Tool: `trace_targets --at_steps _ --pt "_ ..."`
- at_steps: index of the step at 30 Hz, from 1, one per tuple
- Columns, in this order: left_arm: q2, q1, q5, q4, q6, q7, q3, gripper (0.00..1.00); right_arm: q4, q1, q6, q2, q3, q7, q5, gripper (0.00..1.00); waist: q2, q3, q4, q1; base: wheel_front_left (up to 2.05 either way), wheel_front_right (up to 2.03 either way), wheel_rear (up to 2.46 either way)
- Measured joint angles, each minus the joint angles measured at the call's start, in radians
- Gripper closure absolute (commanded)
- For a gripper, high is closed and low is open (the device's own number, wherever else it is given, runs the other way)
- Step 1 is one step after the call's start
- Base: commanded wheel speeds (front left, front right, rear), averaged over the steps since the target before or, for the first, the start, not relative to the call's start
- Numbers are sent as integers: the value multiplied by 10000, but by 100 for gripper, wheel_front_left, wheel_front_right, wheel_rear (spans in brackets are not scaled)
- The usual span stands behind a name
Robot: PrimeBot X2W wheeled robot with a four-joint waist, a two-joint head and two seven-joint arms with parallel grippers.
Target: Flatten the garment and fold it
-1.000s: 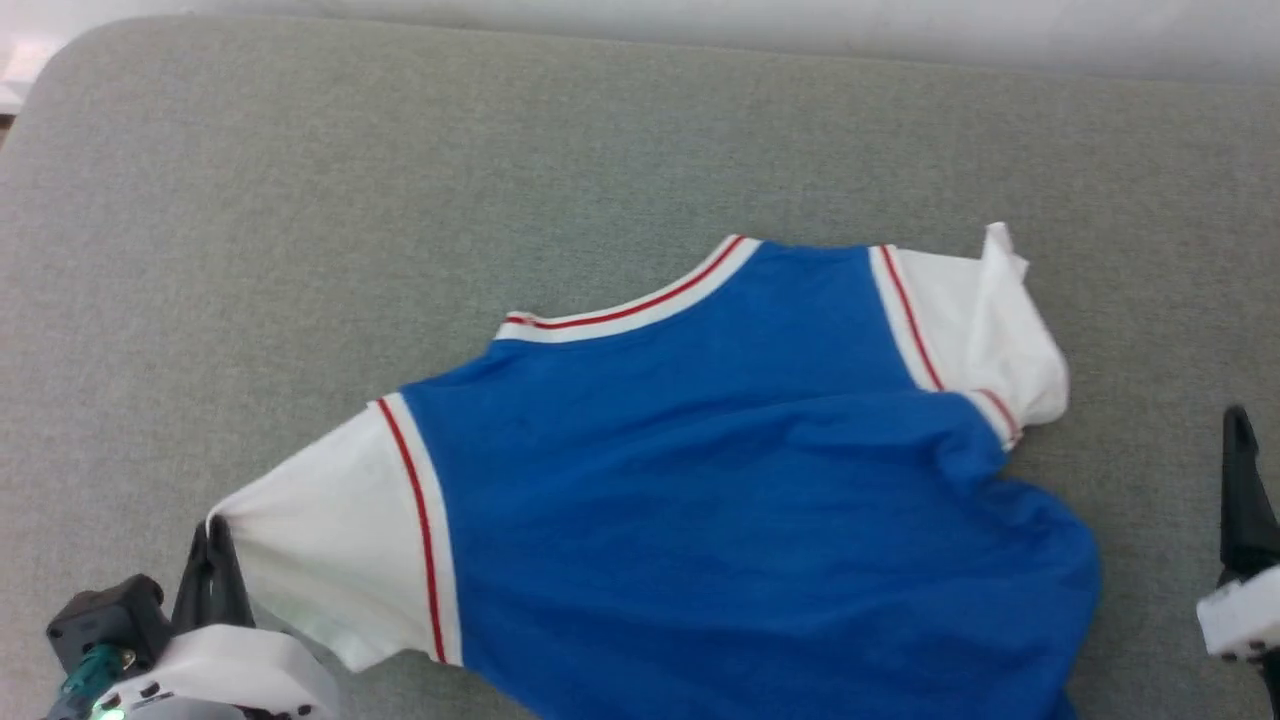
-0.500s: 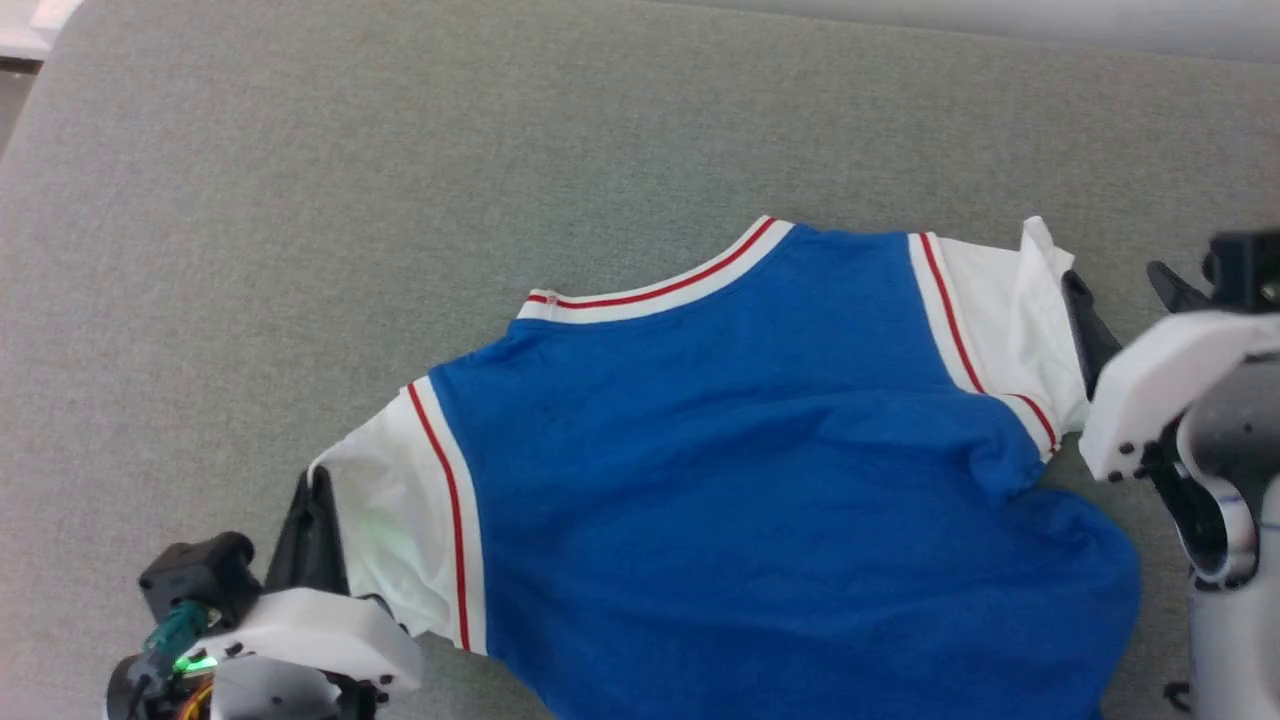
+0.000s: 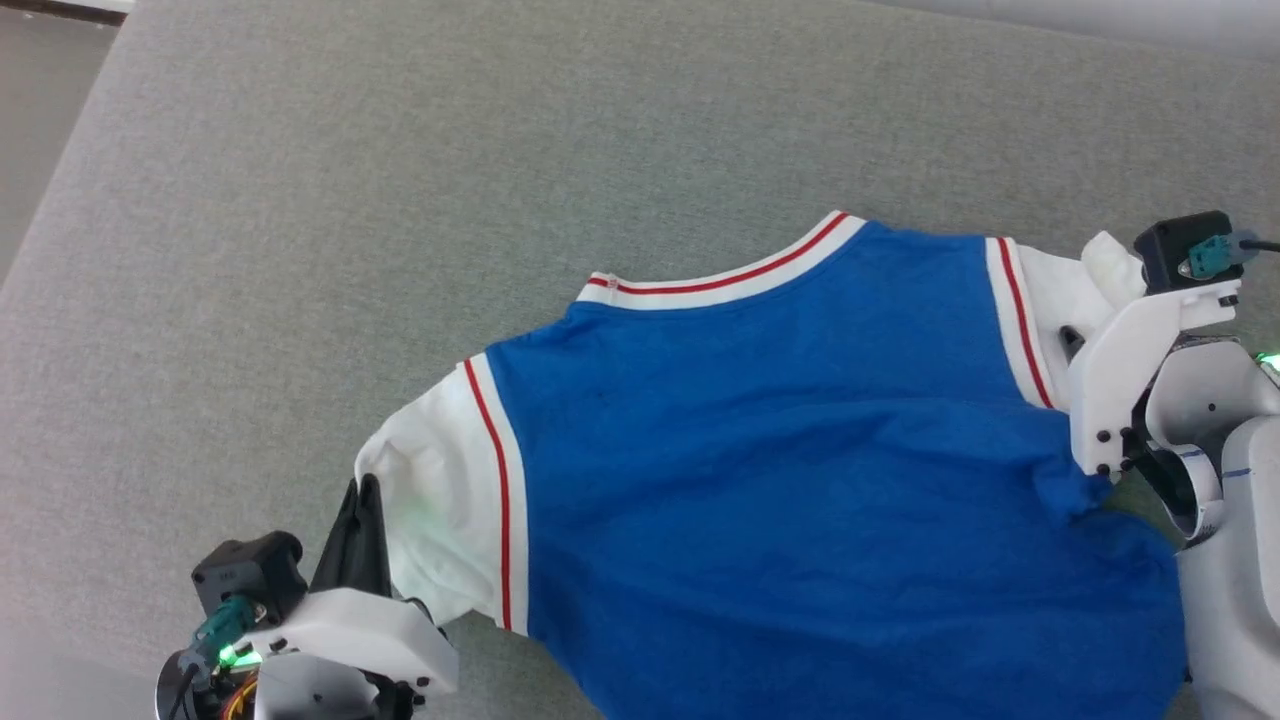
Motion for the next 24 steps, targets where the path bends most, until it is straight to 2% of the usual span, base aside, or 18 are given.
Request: trace_targets --at_steps 1,8,13,18,24 --pt "-6 -2 0 21 0 -13 -12 100 13 -18 0 23 -56 -6 19 100 0 12 32 -1 0 0 0" --pt "38 -262 -52 81 -2 -113 2 100 -115 -32 2 303 -497 -679 314 100 0 -22 -68 1 0 0 0" --pt "148 -769 -63 -293 -109 -274 73 100 -986 -53 2 382 -612 -1425 1089 100 0 -276 -362 0 0 0 0" --pt "663 -1756 -50 -731 -552 -84 40 100 -1914 -337 2 255 -606 -2107 1678 100 -1 -725 -728 0 0 0 0" --pt "1384 -3656 6 -1001 -1244 681 -65 100 -2834 -1161 2 142 -629 -2604 1962 100 0 -1412 -1189 0 0 0 0"
